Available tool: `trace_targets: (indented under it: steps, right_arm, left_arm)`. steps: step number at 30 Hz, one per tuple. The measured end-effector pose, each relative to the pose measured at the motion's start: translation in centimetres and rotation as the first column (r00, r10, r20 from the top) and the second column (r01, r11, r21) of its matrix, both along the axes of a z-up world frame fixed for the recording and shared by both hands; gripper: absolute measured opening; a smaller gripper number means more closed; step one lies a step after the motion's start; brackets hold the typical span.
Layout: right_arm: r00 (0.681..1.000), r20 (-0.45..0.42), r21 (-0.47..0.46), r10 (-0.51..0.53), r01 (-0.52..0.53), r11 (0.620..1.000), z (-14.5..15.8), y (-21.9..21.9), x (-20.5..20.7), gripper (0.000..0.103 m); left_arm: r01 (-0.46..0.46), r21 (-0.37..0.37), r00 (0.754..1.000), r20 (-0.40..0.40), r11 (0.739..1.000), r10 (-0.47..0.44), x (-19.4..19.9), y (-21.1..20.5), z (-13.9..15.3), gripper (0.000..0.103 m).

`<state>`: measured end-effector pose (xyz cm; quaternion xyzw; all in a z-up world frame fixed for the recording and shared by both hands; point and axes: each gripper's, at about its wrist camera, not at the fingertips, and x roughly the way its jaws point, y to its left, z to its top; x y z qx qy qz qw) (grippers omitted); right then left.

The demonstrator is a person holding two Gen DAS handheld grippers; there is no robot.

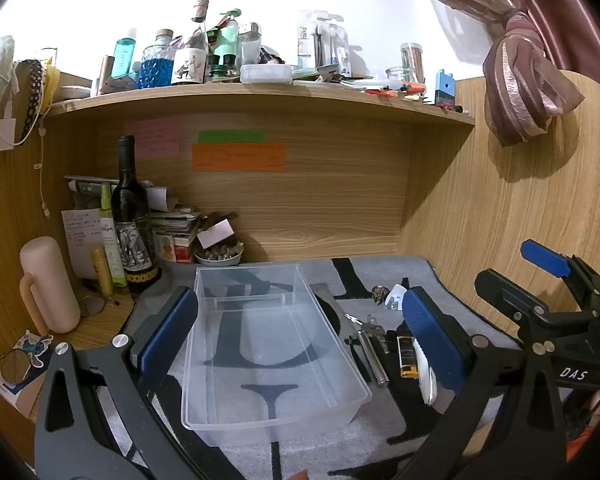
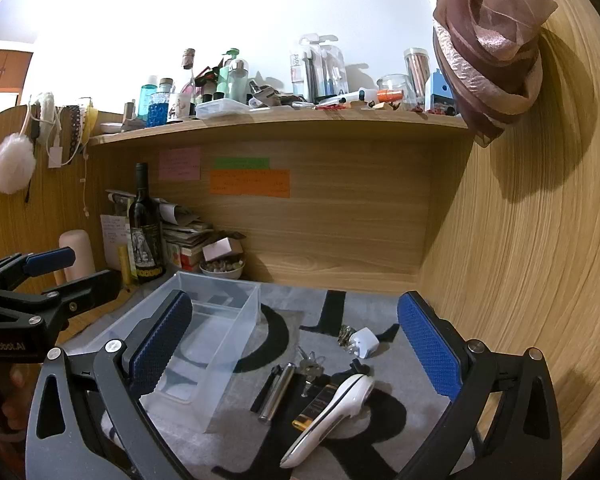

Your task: Organize rigid objects

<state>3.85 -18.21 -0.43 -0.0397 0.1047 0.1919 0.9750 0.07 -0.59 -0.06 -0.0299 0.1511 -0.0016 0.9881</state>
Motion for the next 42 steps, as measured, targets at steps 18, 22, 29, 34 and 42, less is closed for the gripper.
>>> trace_targets:
  steps: [18, 22, 29, 34, 42]
  right_arm:
    - [1.000, 0.004, -0.002, 0.000, 0.000, 1.000, -0.01, 0.01, -0.08, 0.103]
    - [1.000, 0.005, -0.003, -0.002, 0.002, 1.000, 0.00, 0.00, -0.06, 0.103]
    - [1.000, 0.006, -0.004, 0.000, 0.000, 1.000, 0.00, 0.01, -0.12, 0.103]
    - [1.000, 0.006, -0.003, 0.000, 0.000, 1.000, -0.03, 0.01, -0.15, 0.103]
    - [1.000, 0.005, -0.008, 0.002, -0.002, 1.000, -0.01, 0.11, -0.19, 0.103]
  left_arm:
    - [0.003, -0.001, 1.000, -0.001, 1.000, -0.003, -0.03, 0.00, -0.20, 0.103]
    - [0.003, -0.001, 1.000, -0.001, 1.000, -0.003, -0.03, -0.04, -0.21, 0.103]
    - [0.005, 0.002, 1.000, -0.003, 1.000, -0.005, 0.00, -0.09, -0.33, 0.103]
    - [0.002, 0.000, 1.000, -0.002, 1.000, -0.002, 0.01, -0.15, -0.31, 0.103]
    - [0.003, 0.001, 1.000, -0.005, 1.000, -0.003, 0.03, -0.39, -0.57, 0.103]
